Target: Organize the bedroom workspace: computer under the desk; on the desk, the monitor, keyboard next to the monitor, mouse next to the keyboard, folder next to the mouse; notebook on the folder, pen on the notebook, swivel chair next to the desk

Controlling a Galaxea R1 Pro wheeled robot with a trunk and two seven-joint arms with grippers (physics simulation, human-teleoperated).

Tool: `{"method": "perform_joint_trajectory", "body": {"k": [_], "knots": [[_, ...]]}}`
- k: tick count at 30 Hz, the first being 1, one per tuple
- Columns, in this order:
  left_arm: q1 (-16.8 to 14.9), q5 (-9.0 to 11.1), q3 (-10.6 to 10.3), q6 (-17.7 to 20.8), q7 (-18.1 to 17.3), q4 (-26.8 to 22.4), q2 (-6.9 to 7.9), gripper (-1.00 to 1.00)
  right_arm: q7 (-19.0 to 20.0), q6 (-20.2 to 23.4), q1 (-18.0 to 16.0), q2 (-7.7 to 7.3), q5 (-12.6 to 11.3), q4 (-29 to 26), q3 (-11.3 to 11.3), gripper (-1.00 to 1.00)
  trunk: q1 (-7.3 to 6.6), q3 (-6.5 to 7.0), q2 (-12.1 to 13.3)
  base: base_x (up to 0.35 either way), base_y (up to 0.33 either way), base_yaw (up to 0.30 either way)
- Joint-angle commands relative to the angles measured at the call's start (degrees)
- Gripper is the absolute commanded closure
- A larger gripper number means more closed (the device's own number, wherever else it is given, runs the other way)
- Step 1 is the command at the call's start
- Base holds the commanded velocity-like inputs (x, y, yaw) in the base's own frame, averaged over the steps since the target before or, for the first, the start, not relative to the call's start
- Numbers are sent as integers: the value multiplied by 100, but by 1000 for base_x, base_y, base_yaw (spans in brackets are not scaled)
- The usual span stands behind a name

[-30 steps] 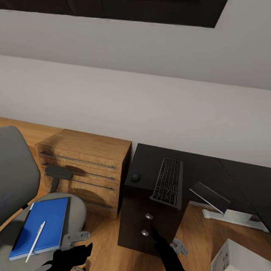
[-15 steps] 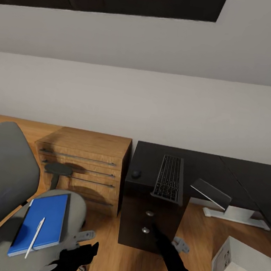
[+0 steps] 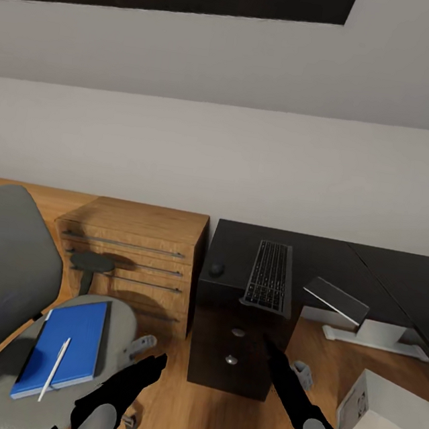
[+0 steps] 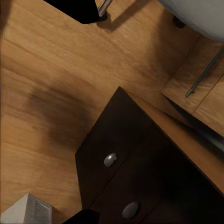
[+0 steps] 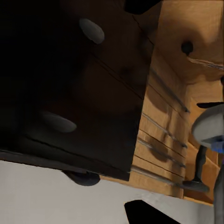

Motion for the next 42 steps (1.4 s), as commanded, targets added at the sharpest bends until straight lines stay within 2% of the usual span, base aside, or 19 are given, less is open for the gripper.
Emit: {"method": "perform_joint_trajectory", "body": {"k": [1, 3, 4, 6, 8, 11, 12, 13, 15, 17, 19, 32, 36, 42], "knots": [[-6, 36, 95, 106, 34, -4, -49, -100, 9, 147, -27, -4, -314, -16, -174, -100, 22, -24, -44, 0, 0, 0], [-6, 43, 134, 136, 29, 5, -63, -100, 12, 203, -36, -3, -423, -19, -239, -100, 66, -60, -125, 0, 0, 0], [-6, 46, 168, 171, 26, 41, -65, -100, 25, 265, -47, 2, -549, -16, -314, -100, 88, -78, -165, 0, 0, 0], [-6, 41, 177, 179, 28, 51, -33, -100, 33, 279, -50, 0, -578, -15, -336, -100, 132, -114, -245, 0, 0, 0], [-6, 34, 180, 188, 20, 118, 70, -100, 154, 297, -52, -21, -590, -55, -354, -100, 176, -150, -325, 0, 0, 0], [-6, 34, 148, 193, 15, 135, 79, -100, 322, 291, -52, -19, -576, -62, -344, -100, 220, -186, -405, 0, 0, 0], [-6, 36, 60, 193, 9, 151, 82, -100, 416, 284, -52, -9, -570, -64, -335, -100, 220, -186, -405, 0, 0, 0], [-6, 31, -161, 181, 10, 171, 89, -100, 500, 271, -52, 7, -565, -78, -332, -100, 220, -186, -405, 0, 0, 0], [-6, 33, -198, 180, 11, 174, 90, -100, 513, 269, -52, 6, -564, -134, -340, -100, 220, -186, -405, 0, 0, 0], [-6, 34, -328, 180, 15, 175, 90, -100, 524, 278, -52, 5, -571, -278, -346, -100, 220, -186, -405, 0, 0, 0], [-6, 28, -615, 172, 20, 177, 91, -100, 588, 330, -52, -4, -618, -416, -357, -100, 220, -186, -405, 0, 0, 0], [-6, 33, -682, 179, 20, 223, 88, -100, 597, 338, -52, -15, -629, -480, -387, -100, 220, -186, -405, 170, 0, 0], [-6, 27, -792, 172, 25, 228, 90, -100, 597, 338, -52, -18, -627, -480, -393, -100, 220, -186, -405, 75, 0, 0], [-6, 28, -831, 173, 21, 229, 91, -100, 597, 338, -52, -19, -625, -480, -394, -100, 220, -186, -405, 43, 0, 0]]}}
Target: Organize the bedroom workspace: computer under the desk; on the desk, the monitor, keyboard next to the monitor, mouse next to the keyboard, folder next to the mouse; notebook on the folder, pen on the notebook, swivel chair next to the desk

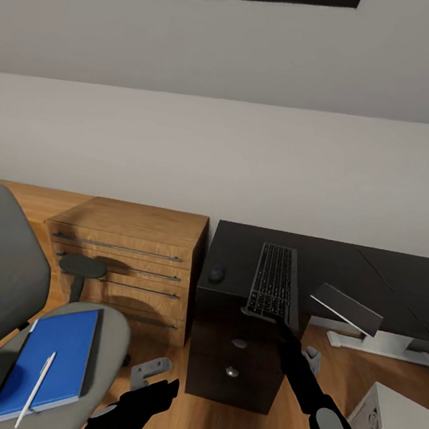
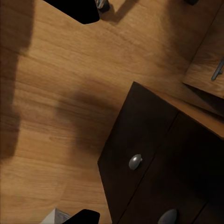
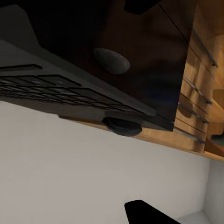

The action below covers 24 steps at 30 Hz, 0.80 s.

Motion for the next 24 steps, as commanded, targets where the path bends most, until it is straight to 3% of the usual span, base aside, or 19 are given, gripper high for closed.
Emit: {"method": "perform_joint_trajectory", "body": {"k": [1, 24], "knots": [[-7, 21, -10, 15, 37, -8, 4, -100, 9, 19, -3, -3, -60, 0, 4, -100, -1, -6, -3, 12, 0, 0], [-7, 19, -20, 13, 44, 5, 4, -100, 1, 18, -3, -4, -53, 23, -13, -100, -1, -6, -3, 92, 0, 0]]}}
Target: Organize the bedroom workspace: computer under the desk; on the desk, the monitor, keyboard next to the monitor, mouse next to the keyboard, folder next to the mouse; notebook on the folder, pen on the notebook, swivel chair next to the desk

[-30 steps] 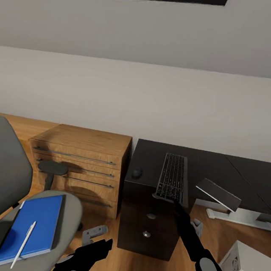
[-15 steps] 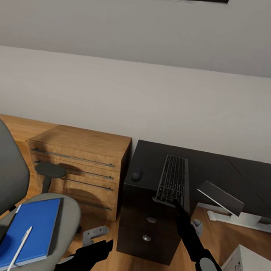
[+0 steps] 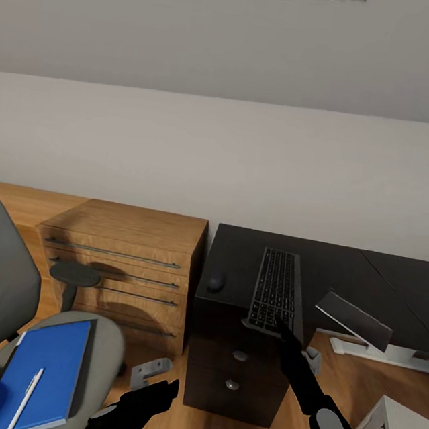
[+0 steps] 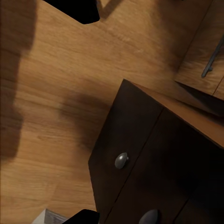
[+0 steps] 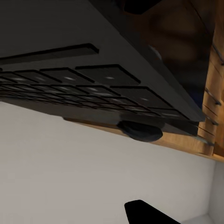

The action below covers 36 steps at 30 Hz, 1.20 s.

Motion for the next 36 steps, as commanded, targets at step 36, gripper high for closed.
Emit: {"method": "perform_joint_trajectory", "body": {"k": [36], "knots": [[-7, 21, -83, 16, 38, -3, 4, -100, -17, 15, -3, -3, -67, 64, -7, -100, 0, -6, -3, 1, 0, 0]]}}
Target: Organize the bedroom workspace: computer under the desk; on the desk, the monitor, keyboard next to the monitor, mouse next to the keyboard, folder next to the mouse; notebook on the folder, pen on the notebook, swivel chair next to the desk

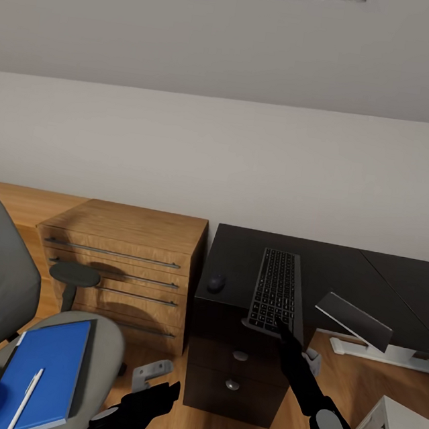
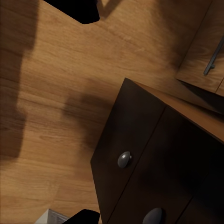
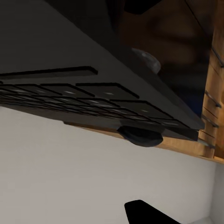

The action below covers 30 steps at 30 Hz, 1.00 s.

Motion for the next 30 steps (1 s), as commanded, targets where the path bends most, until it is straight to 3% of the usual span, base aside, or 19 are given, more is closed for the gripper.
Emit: {"method": "perform_joint_trajectory", "body": {"k": [1, 23, 24, 30], "knots": [[-7, 21, -9, 16, 33, -8, 4, -100, 10, 23, -3, -3, -60, 0, 0, -100, -1, -6, -3, 0, 0, 0], [-7, 21, -10, 16, 31, -8, 4, -100, 10, 23, -3, -3, -59, -3, -108, -100, -1, -6, -3, 0, 0, 0], [-7, 21, -10, 16, 30, -8, 4, -100, 10, 21, -3, -3, -59, -4, -106, 100, -1, -6, -3, 0, 0, 0], [-7, 28, -23, 16, 35, 6, -4, -100, 10, 23, -3, -3, -58, -6, -104, 100, -1, -6, -3, 0, 0, 0]]}}
